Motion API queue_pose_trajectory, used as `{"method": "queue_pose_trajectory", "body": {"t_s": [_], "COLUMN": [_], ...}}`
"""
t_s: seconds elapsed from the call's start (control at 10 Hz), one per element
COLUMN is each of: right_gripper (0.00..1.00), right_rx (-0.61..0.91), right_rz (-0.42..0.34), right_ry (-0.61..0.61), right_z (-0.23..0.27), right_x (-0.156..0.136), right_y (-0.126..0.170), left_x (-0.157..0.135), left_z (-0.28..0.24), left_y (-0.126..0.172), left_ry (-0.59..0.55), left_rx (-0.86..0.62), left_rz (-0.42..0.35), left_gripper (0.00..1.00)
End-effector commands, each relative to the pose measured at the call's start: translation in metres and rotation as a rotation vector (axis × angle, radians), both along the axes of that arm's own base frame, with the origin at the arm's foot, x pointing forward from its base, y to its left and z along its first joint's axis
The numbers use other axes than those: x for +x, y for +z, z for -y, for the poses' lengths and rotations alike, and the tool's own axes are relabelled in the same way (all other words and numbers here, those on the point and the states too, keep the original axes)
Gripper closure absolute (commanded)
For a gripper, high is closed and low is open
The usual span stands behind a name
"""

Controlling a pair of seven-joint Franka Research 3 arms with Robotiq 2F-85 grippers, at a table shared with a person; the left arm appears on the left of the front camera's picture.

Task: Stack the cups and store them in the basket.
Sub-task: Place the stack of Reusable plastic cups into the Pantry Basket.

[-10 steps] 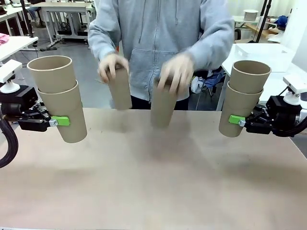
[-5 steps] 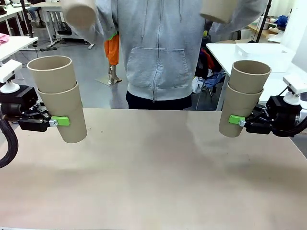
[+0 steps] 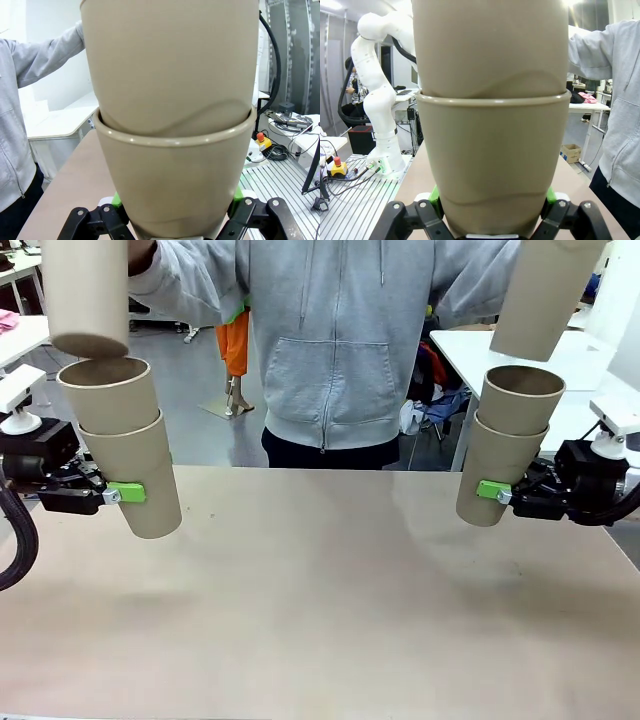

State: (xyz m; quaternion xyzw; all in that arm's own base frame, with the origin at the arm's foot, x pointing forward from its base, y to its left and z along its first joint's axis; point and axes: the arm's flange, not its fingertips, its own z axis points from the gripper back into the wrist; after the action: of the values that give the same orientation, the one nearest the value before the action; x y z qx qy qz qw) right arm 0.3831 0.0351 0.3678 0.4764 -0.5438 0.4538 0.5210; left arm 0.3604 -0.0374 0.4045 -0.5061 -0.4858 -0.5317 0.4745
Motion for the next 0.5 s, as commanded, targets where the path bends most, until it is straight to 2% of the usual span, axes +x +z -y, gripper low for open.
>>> {"method": "queue_pose_trajectory", "body": {"t_s": [0.0,0.4], "right_gripper": [0.17,0.17], "right_rx": [0.001,0.001], "right_rz": [0.009,0.009], "right_ry": [-0.001,-0.001], "right_z": [-0.0003,-0.0003], "right_x": [-0.0001,-0.0001], "right_y": [0.0025,0.0025], "left_x": [-0.0015,-0.0015], "left_z": [-0.0017,-0.0017], "left_y": [0.0051,0.0051], "left_ry": [0.004,0.004], "left_rx": [-0.008,-0.008], "left_rz": [0.000,0.000], "left_gripper": [0.15,0.15]}}
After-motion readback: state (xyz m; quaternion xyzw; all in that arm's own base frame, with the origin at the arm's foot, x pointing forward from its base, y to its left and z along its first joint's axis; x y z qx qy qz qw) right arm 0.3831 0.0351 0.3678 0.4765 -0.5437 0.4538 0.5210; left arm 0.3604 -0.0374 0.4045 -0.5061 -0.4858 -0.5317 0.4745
